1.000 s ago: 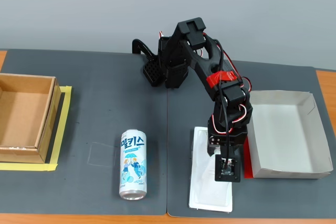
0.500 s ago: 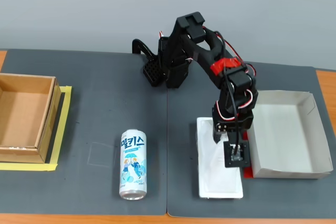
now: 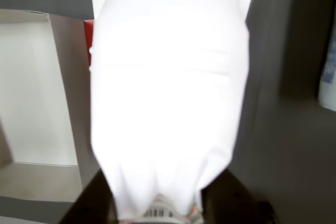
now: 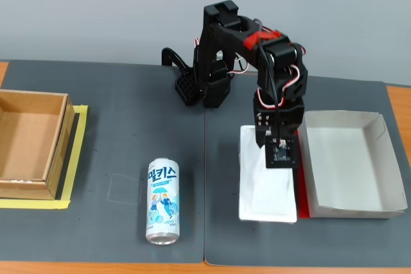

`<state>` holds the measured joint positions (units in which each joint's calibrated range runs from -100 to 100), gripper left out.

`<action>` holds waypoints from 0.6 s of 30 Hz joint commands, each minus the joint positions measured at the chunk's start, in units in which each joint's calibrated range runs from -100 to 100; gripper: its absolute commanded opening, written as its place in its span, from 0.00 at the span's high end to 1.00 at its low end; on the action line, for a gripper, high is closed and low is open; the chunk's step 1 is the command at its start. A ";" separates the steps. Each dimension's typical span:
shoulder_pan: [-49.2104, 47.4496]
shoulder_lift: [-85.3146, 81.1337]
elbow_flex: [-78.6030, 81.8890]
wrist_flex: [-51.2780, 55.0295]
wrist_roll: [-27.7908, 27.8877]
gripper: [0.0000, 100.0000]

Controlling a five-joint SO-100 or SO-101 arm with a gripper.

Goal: Pick the sandwich and put it in the gray box

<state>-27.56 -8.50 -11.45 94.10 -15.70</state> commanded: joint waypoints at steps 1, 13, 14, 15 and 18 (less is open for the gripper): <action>-1.94 -6.30 -2.34 0.52 -1.78 0.98; -13.06 -12.66 -2.34 -5.99 -9.12 0.98; -14.10 -12.66 -2.34 -7.30 -9.49 0.98; -15.22 -12.49 -2.34 -8.86 -9.80 0.98; -18.43 -11.72 -2.16 -14.41 -10.89 0.98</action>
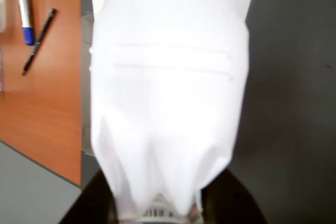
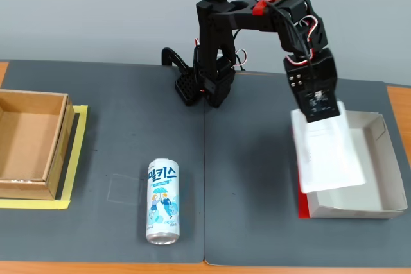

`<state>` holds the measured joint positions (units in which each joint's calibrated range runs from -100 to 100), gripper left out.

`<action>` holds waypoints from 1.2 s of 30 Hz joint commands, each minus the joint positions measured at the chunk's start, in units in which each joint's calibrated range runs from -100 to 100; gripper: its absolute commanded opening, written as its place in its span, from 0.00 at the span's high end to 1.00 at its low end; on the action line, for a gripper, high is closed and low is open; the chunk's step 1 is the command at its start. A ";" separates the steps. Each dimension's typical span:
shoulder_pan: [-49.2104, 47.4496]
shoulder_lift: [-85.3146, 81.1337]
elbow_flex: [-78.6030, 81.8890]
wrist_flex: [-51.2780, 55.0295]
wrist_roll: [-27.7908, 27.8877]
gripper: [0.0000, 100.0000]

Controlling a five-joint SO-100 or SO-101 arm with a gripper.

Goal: Pick the sandwich and put it in the gray box

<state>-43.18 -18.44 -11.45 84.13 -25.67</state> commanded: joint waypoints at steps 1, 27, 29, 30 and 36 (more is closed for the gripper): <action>-3.70 -1.78 -1.71 -6.18 -1.61 0.98; -8.85 4.49 -1.80 -15.20 -5.67 0.96; -9.00 4.32 -1.62 -15.20 -5.67 0.90; -9.00 4.24 -1.53 -15.20 -5.67 0.87; -9.07 3.73 -1.53 -15.20 -5.51 0.77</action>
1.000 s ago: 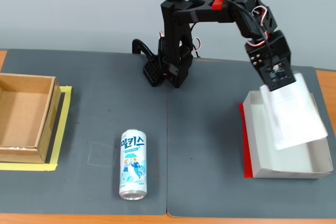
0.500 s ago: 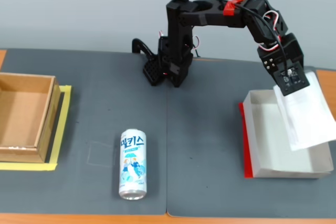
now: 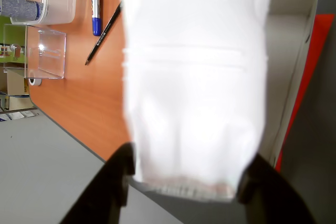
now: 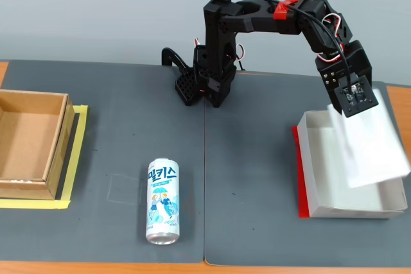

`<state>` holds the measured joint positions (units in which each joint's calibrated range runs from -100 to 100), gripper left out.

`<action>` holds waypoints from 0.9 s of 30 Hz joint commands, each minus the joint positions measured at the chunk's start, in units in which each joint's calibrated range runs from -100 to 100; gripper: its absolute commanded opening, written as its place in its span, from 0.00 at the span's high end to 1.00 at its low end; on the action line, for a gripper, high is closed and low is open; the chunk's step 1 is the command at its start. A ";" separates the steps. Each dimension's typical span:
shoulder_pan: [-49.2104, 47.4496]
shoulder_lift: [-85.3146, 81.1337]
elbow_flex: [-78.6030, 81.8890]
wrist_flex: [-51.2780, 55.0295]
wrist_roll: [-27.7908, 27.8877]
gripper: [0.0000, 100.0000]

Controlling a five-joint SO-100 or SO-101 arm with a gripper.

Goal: Pick the sandwich and put it in the gray box

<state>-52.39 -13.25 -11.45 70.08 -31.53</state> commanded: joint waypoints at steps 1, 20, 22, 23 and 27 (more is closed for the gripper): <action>0.14 -1.46 -1.53 -1.15 0.29 0.76; 2.67 -9.26 4.80 -0.46 0.55 0.75; 4.47 -13.24 8.60 -0.46 0.71 0.81; 5.73 -15.36 10.77 -0.46 0.76 0.85; 11.70 -25.19 20.63 -0.46 0.82 0.98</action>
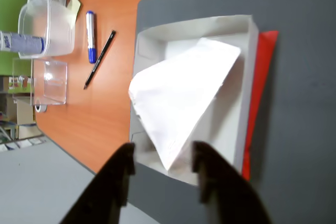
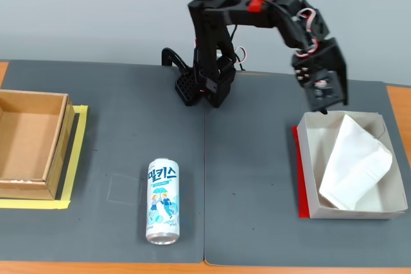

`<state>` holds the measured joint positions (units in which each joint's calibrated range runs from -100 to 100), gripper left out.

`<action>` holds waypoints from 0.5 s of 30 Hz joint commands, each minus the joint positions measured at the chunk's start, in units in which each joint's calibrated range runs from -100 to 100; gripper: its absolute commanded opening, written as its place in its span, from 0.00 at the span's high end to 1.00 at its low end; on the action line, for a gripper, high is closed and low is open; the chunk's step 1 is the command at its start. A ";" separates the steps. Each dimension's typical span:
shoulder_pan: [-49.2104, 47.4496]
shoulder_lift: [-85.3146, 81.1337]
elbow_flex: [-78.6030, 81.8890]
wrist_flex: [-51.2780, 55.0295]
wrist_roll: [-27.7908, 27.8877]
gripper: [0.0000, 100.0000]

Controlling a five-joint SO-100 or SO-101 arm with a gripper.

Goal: Pick the sandwich and put it in the gray box

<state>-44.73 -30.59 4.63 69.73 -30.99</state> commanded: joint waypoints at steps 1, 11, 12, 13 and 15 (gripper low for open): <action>5.60 -10.41 7.09 -0.11 0.28 0.99; 21.05 -32.19 29.61 -0.72 4.91 0.97; 22.24 -33.55 31.15 -0.72 6.43 0.97; 23.36 -34.74 32.78 -0.72 7.94 0.97; 25.45 -36.94 35.76 -0.72 11.37 0.97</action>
<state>-22.11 -64.15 37.94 69.73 -23.66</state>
